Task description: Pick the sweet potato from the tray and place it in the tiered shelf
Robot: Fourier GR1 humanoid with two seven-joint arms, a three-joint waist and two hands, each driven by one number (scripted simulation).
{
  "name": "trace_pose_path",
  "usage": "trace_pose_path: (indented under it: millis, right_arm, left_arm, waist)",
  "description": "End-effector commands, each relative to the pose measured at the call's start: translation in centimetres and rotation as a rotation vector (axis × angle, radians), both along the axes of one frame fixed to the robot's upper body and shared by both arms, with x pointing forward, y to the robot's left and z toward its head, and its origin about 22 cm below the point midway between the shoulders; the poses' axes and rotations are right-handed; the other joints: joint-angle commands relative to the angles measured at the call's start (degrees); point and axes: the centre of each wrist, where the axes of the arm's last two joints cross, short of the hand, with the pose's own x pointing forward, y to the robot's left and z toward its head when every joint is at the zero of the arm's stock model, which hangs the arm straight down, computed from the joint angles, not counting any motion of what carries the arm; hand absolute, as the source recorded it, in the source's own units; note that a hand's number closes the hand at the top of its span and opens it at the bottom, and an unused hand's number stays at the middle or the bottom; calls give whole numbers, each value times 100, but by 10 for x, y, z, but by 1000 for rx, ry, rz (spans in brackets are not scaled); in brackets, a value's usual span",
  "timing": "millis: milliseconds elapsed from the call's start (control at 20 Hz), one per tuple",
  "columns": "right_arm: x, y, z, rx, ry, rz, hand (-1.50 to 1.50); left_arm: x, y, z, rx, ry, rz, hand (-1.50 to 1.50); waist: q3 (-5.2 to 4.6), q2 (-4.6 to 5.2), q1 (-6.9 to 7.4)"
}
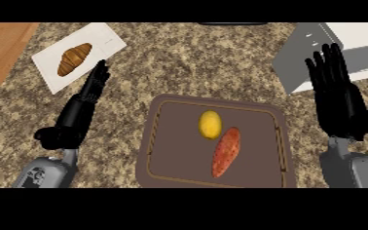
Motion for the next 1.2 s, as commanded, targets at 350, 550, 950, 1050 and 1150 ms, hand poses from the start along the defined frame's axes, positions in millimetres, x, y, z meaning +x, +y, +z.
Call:
trace_pose_path:
  millis: [350, 550, 950, 1050, 1150]
  right_arm:
    - [-35, 11, 19, 550, -10, -348, 150]
    - [-102, -52, -98, -330, 448, -857, 150]
    - [-149, 47, -87, -211, 174, -1015, -150]
    - [-170, 59, -76, -188, 199, -841, -150]
    - [-178, 67, -90, -286, 280, -712, -150]
  left_arm:
    - [-10, 12, -29, 11, 176, 117, 0]
    - [-3, 13, -18, 29, 143, 113, 0]
    - [-7, -9, -30, 33, 186, 81, 0]
    - [3, -12, -21, 13, 161, 75, 0]
    - [7, -4, -20, 25, 179, 52, 0]
  waist:
    - [209, -265, -517]
    - [-95, 112, -318]
    - [-38, -35, -174]
    - [-50, -21, -142]
    - [-57, 6, -74]
